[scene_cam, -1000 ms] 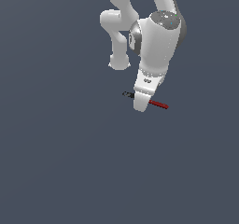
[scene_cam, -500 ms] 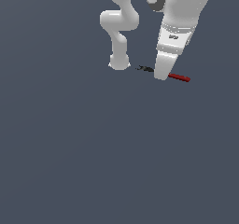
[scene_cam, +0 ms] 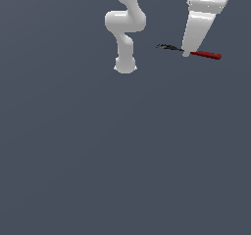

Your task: Pick up the object and move it to a goal position.

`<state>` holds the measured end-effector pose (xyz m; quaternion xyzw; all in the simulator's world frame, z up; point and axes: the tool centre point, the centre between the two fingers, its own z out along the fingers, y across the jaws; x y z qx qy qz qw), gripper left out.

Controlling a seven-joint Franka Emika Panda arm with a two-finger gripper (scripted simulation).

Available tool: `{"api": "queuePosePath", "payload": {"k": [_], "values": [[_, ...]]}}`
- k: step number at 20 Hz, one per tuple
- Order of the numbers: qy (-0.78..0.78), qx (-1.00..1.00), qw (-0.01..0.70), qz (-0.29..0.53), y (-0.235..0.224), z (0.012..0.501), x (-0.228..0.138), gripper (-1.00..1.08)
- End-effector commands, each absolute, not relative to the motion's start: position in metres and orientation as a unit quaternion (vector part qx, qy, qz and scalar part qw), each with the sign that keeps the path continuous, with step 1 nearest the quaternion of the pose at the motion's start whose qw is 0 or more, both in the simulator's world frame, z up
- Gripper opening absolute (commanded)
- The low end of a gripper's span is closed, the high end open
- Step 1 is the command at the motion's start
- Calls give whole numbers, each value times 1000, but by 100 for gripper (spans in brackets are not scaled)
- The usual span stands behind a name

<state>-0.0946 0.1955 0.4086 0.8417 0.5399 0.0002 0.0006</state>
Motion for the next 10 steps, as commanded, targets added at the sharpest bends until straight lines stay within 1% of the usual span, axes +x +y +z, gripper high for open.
{"api": "queuePosePath", "payload": {"k": [1,5,10], "values": [[539,842,0,0,201,421,-99,-100],[539,842,0,0,207,433,-102,-100],[539,842,0,0,209,436,-101,-100]]}}
